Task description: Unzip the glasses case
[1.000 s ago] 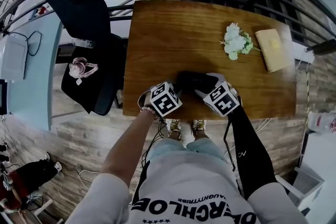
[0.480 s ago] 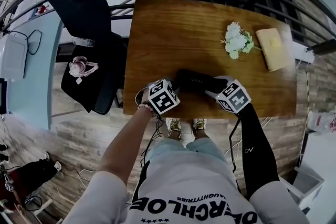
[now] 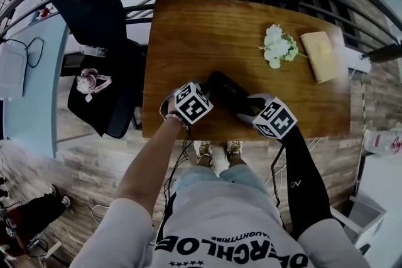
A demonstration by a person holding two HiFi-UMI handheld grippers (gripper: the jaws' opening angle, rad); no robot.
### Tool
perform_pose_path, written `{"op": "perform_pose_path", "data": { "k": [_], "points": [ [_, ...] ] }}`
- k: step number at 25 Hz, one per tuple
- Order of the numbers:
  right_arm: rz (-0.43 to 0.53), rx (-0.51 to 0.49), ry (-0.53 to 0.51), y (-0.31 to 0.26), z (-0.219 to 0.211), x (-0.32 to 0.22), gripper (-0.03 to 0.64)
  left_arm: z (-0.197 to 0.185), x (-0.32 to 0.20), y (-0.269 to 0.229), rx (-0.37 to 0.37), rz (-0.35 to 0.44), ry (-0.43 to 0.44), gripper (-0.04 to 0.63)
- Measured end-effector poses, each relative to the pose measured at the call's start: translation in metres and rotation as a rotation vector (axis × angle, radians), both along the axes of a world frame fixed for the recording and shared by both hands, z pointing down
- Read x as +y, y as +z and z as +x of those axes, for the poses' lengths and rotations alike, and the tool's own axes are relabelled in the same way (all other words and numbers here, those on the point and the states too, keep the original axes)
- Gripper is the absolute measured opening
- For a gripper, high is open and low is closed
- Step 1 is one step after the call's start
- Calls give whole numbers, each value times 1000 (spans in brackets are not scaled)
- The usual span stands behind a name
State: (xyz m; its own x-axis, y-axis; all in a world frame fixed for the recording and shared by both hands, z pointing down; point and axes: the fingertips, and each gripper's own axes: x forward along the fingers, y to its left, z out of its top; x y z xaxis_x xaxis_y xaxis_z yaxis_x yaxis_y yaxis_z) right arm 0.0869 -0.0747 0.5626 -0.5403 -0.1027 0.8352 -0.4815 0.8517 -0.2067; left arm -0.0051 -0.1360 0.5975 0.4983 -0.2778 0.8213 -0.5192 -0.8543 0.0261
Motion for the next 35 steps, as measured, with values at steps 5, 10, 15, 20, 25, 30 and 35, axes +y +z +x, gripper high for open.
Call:
{"op": "perform_pose_path", "data": {
  "k": [5, 10, 15, 20, 25, 30, 35],
  "points": [
    [173, -24, 70, -18, -15, -52, 233, 3, -9, -2, 10, 19, -13, 112],
    [143, -21, 66, -8, -29, -73, 213, 3, -12, 1, -17, 41, 3, 112],
    [59, -50, 118, 8, -37, -71, 221, 6, -20, 3, -28, 47, 3, 112],
    [85, -43, 137, 10, -42, -68, 224, 3, -16, 7, -24, 51, -4, 112],
    [80, -44, 141, 10, -39, -66, 224, 8, -9, 5, -27, 52, 7, 111],
    [82, -54, 141, 12, -40, -67, 224, 12, -1, 6, -17, 50, 13, 110],
    [84, -57, 138, 12, -39, -68, 224, 17, 4, 6, -18, 49, 16, 111]
  ]
}}
